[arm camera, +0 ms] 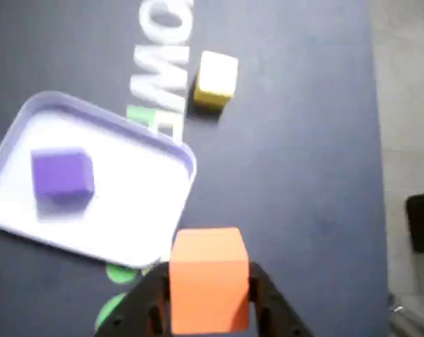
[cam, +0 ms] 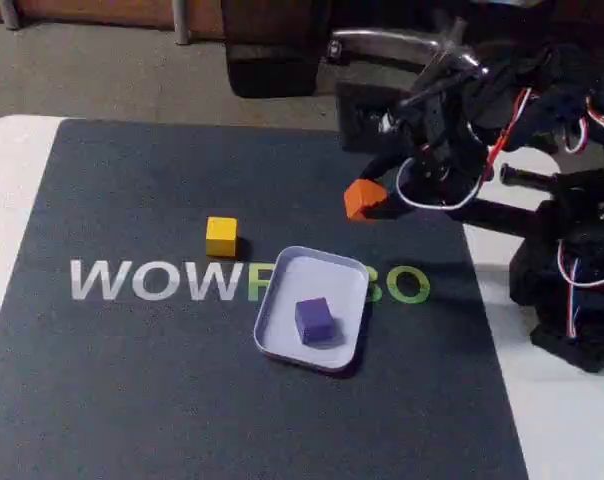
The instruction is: Move blocks one by one until all three blocks are in the tray.
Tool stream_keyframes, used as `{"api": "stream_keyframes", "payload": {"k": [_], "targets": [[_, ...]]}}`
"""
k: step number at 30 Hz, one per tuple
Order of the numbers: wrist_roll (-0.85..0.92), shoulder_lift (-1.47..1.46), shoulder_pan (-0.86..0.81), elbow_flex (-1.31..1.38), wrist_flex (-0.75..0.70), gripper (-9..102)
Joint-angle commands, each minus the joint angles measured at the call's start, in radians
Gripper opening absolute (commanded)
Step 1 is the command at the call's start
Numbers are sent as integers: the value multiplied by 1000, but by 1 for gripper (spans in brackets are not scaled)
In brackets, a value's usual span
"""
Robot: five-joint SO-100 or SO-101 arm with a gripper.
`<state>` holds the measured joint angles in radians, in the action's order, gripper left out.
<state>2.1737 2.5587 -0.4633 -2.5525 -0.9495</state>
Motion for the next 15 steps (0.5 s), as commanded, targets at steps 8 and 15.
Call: {"api": "stream_keyframes", "payload": {"k": [8, 15], "targets": [[-34, -186, 92, 103, 95, -8], [-120, -552, 123, 359, 126, -8]]}}
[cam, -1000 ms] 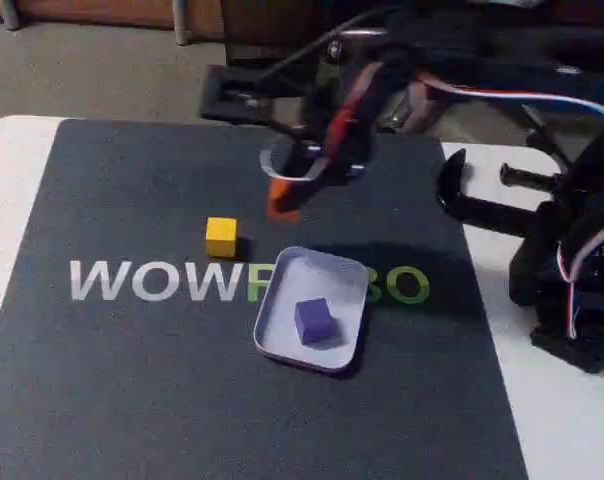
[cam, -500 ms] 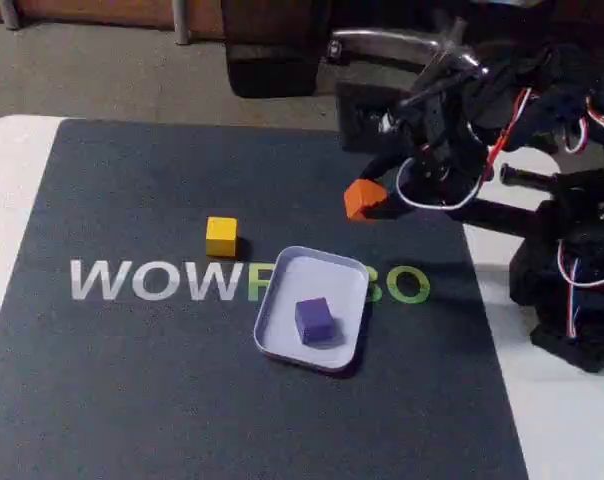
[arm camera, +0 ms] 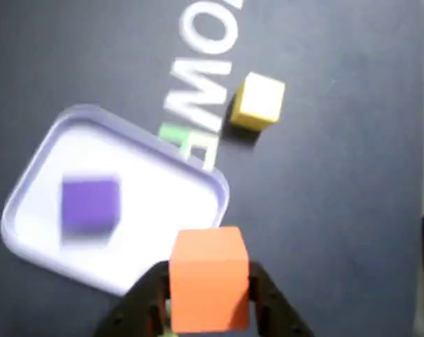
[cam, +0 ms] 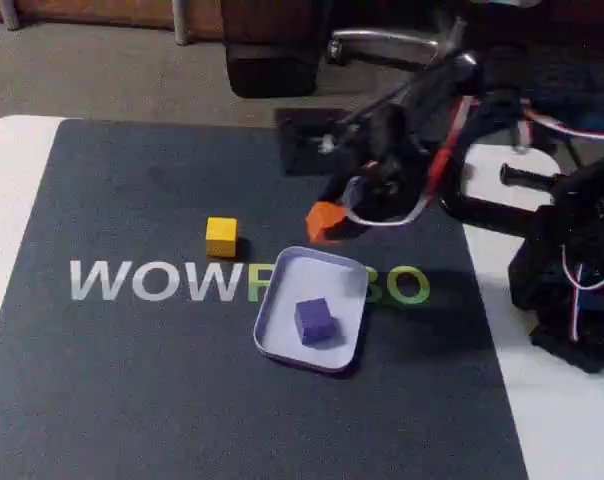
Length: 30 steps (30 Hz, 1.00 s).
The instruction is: Move blocks one by one until all three blocks are in the tray.
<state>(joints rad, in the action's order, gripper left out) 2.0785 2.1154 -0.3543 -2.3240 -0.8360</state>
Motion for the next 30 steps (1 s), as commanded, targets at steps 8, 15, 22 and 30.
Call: {"api": "stream_keyframes", "payload": {"k": [8, 15, 22, 30], "targets": [[-28, -253, 8, 255, 12, -8], [-21, -255, -3, 255, 8, 13], [-20, -258, -8, 255, 11, 18], [-118, -316, 0, 337, 12, 21]]}}
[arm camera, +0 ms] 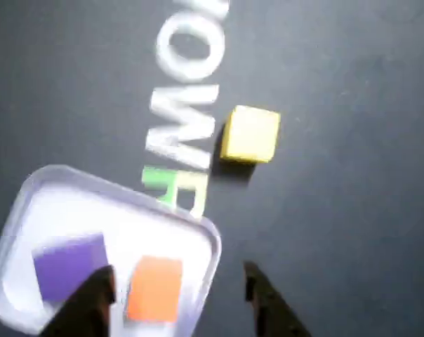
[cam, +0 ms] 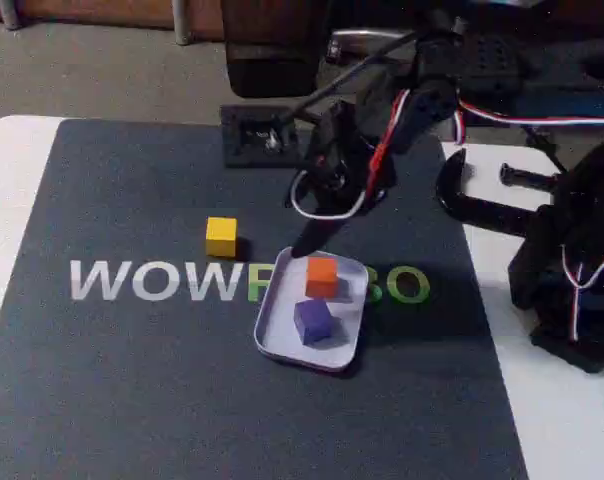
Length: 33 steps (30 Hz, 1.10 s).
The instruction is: Move blocks one by one until all three blocks are in the tray.
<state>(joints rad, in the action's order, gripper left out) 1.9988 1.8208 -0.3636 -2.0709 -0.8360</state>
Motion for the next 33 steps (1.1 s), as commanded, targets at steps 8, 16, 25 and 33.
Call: {"api": "stream_keyframes", "payload": {"k": [8, 16, 25, 33], "targets": [[-209, -281, -23, 344, 8, 21], [-181, -428, -81, 436, 20, 22], [-163, -454, -74, 445, 48, 24], [-163, -548, -77, 511, 64, 24]]}}
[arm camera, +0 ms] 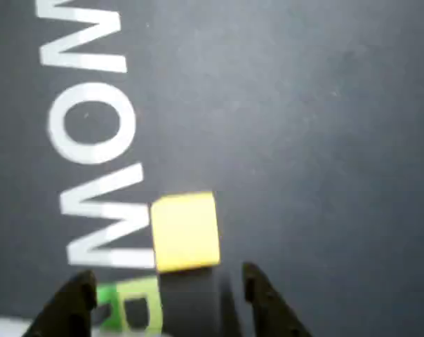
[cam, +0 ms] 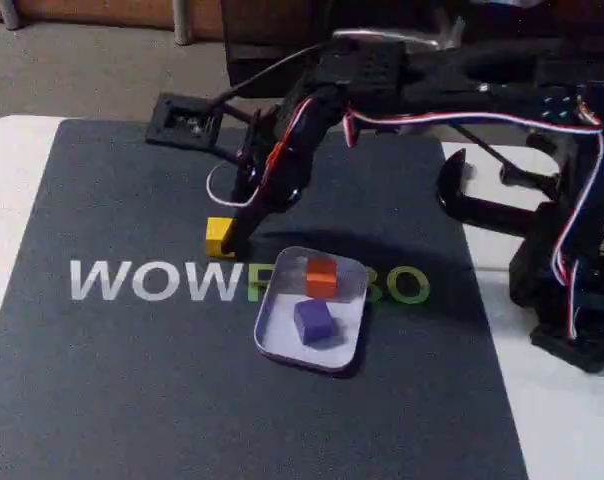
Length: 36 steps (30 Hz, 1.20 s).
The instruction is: Move blocks one by one until all three blocks are in the tray.
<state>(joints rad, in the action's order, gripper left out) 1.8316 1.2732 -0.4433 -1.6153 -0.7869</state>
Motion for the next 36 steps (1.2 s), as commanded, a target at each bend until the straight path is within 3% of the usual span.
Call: {"api": "stream_keyframes", "payload": {"k": [1, 18, 23, 29, 36], "targets": [[2, -9, 3, 61, 20, 24], [3, -158, -6, 155, 52, 20], [5, -169, -6, 164, 57, 12], [-3, -137, -2, 158, 51, -8], [6, 14, 15, 120, -46, -8]]}}
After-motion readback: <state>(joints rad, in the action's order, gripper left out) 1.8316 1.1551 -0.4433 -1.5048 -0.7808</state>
